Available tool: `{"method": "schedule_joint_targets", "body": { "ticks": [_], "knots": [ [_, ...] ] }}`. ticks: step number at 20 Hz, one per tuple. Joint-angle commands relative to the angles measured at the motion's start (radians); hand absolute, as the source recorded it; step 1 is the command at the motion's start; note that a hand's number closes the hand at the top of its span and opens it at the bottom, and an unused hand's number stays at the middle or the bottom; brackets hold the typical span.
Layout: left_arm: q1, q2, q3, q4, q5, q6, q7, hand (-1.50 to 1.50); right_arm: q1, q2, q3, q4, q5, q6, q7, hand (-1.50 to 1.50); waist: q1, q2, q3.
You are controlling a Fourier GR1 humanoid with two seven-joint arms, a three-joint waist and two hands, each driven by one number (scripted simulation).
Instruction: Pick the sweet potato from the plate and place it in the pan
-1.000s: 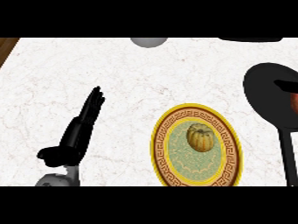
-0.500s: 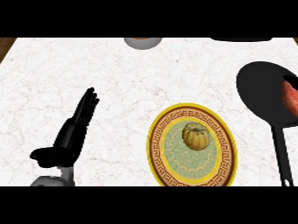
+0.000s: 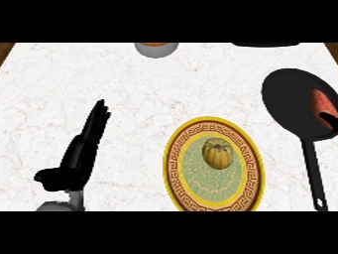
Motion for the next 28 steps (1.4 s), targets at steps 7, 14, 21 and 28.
{"method": "schedule_joint_targets", "body": {
  "ticks": [7, 14, 21, 28],
  "knots": [
    [0.0, 0.018, 0.039, -0.059, 0.024, -0.034, 0.057, 0.0, 0.354, 0.201, 0.16, -0.559, -0.029, 0.023, 0.127, -1.5, 0.008, 0.003, 0.0],
    [0.069, -0.008, -0.007, -0.06, -0.033, -0.047, 0.007, 0.0, 0.445, 0.182, 0.211, -0.629, -0.064, 0.033, 0.187, -1.5, 0.016, 0.006, 0.001],
    [-0.035, -0.022, 0.067, 0.076, -0.017, -0.071, -0.046, 0.0, 0.452, 0.167, 0.261, -0.636, -0.019, -0.038, 0.216, -1.5, 0.016, 0.007, 0.001],
    [0.014, -0.043, 0.03, 0.006, -0.047, -0.056, -0.009, 0.0, 0.486, 0.159, 0.3, -0.718, 0.043, -0.083, 0.278, -1.5, 0.017, 0.006, 0.001]
  ]
}}
